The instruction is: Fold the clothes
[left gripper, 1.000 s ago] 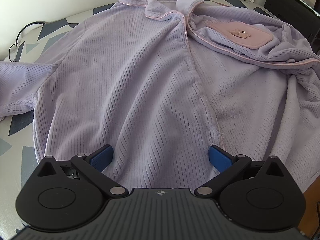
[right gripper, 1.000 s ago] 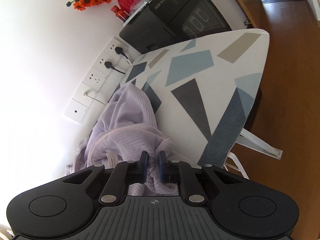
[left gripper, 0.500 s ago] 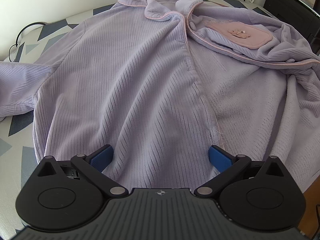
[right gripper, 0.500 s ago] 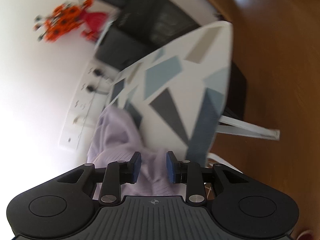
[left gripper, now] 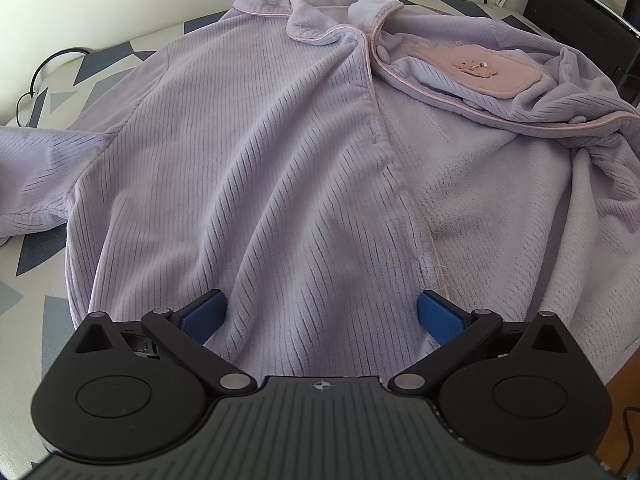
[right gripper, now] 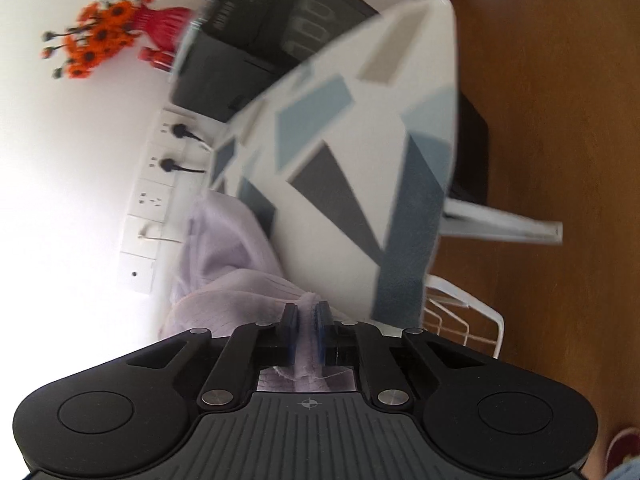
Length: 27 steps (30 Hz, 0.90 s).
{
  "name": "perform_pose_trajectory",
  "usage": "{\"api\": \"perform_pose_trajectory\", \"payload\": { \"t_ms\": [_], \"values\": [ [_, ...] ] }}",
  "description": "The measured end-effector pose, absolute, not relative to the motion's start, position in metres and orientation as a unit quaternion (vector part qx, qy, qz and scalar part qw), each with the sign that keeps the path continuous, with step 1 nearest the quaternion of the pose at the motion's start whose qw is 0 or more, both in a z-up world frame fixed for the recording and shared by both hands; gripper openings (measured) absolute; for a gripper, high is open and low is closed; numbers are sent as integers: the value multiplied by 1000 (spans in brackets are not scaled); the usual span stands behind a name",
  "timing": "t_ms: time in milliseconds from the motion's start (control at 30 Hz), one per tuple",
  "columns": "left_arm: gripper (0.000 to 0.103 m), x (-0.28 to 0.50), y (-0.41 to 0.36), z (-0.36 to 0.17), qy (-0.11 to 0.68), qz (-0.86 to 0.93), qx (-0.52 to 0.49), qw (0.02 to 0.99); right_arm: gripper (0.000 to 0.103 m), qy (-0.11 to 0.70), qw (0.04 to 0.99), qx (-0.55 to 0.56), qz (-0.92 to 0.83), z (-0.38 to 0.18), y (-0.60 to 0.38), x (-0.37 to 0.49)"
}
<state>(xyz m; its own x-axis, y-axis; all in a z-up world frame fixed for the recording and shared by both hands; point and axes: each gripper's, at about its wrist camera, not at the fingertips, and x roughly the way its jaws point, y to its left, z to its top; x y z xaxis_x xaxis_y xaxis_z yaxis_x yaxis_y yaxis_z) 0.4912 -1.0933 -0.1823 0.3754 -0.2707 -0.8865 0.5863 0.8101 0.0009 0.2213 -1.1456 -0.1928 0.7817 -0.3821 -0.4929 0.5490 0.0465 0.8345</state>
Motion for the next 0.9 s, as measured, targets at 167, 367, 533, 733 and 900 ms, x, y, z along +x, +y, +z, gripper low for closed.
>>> {"api": "perform_pose_trajectory", "payload": {
  "t_ms": [167,367,533,733,900],
  "values": [
    [103,500,-1092,-180,508,-274,156,802,6,26,777,571,-264,-133,-1137,205],
    [102,533,-1060,-147,542,-320,5,777,6,69,839,524,-132,-81,-1106,227],
    [102,539,-1043,-113,535,-352,-93,762,6,165,854,493,28,-82,-1053,268],
    [102,523,-1077,-131,578,-378,-79,719,6,260,842,470,47,-112,-1024,291],
    [98,503,-1109,-154,625,-408,-98,658,6,241,834,496,22,-114,-1034,270]
  ]
}}
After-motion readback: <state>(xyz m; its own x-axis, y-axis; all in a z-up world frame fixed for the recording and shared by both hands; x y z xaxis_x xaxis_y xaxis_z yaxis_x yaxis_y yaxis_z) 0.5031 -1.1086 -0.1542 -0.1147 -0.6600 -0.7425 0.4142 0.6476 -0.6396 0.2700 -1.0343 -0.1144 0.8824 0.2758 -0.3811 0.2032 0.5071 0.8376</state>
